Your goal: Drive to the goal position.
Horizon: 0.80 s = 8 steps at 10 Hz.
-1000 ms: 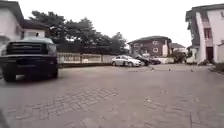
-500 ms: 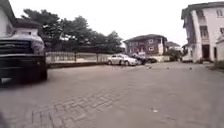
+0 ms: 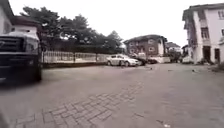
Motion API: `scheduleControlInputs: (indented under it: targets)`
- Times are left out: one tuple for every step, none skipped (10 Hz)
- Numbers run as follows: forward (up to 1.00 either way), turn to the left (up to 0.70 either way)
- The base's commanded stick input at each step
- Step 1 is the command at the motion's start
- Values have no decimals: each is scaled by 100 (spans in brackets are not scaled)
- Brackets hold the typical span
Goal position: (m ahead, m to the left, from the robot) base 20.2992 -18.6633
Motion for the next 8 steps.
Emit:
scheduleControlInputs:
  targets:
    - [70, 0]
    - [70, 0]
    - [70, 0]
    - [70, 0]
    - [70, 0]
    - [70, 0]
    - [70, 0]
    - [70, 0]
